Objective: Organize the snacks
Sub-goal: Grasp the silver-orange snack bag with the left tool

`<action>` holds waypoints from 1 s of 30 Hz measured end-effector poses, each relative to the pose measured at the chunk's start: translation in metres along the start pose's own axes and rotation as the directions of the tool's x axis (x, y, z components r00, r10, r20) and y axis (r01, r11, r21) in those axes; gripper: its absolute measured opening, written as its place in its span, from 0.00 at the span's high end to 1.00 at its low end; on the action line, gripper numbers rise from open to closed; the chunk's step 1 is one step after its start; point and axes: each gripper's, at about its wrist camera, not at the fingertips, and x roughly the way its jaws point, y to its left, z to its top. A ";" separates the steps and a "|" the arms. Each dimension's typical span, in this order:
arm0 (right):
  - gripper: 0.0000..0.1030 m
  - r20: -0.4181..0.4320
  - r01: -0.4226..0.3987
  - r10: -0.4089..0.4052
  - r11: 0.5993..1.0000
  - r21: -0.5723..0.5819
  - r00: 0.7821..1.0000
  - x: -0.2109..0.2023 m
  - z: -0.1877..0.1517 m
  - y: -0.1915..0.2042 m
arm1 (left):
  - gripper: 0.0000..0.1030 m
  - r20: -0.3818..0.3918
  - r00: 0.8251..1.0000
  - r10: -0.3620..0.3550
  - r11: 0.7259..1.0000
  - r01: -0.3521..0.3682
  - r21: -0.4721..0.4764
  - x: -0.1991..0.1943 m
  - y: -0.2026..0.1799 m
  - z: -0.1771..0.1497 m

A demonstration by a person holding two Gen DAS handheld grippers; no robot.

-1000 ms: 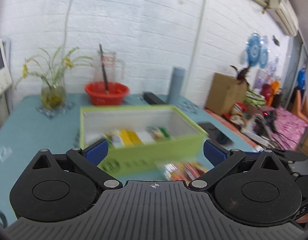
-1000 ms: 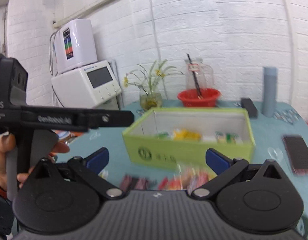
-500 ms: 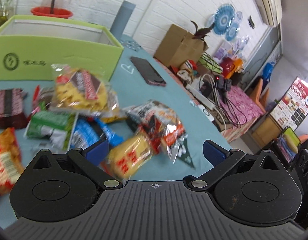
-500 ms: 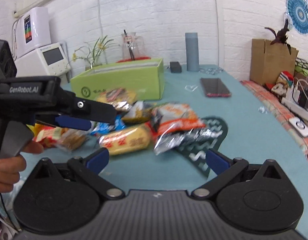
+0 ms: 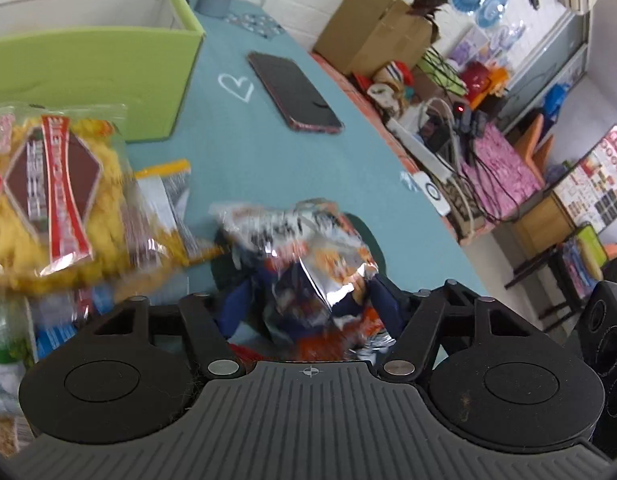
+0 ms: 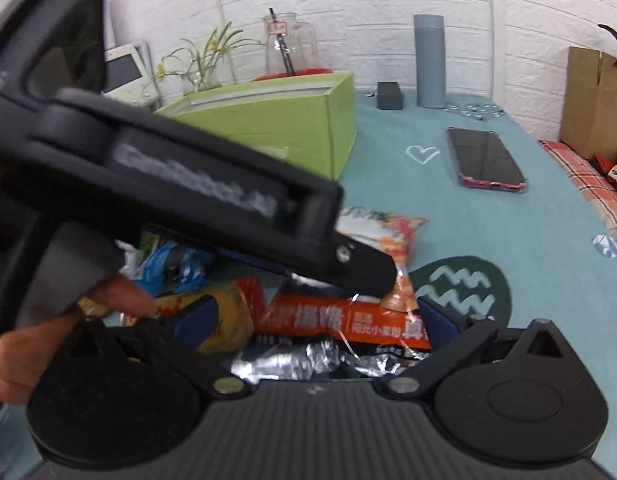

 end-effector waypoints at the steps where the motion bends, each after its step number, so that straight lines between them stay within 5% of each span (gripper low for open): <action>1: 0.01 0.004 0.004 -0.004 1.000 0.000 1.000 -0.004 -0.004 0.005 | 0.56 -0.003 1.000 -0.008 1.000 0.008 0.002 -0.003 0.001 -0.005; 13: 0.01 0.008 -0.006 0.006 0.998 -0.058 1.000 -0.035 -0.043 0.073 | 0.54 0.012 1.000 -0.001 0.997 0.000 0.078 -0.059 0.004 -0.075; 18: 0.00 0.063 0.034 -0.036 0.999 0.029 0.997 -0.054 -0.045 0.066 | 0.27 0.104 0.994 0.015 0.994 -0.026 0.103 -0.081 0.003 -0.066; 20: 0.00 0.080 0.047 -0.054 0.995 0.083 0.995 -0.056 -0.040 0.057 | 0.26 0.133 0.991 0.008 0.996 -0.020 0.085 -0.084 0.007 -0.051; 25: 0.00 0.059 0.026 -0.035 0.990 0.138 0.998 -0.040 -0.033 0.047 | 0.27 0.040 0.999 -0.029 0.998 0.026 0.065 -0.057 0.013 -0.030; 30: 0.01 0.040 -0.043 0.037 0.988 0.147 0.998 -0.023 -0.036 0.042 | 0.45 -0.003 0.999 -0.047 0.996 0.047 0.076 -0.040 0.013 -0.039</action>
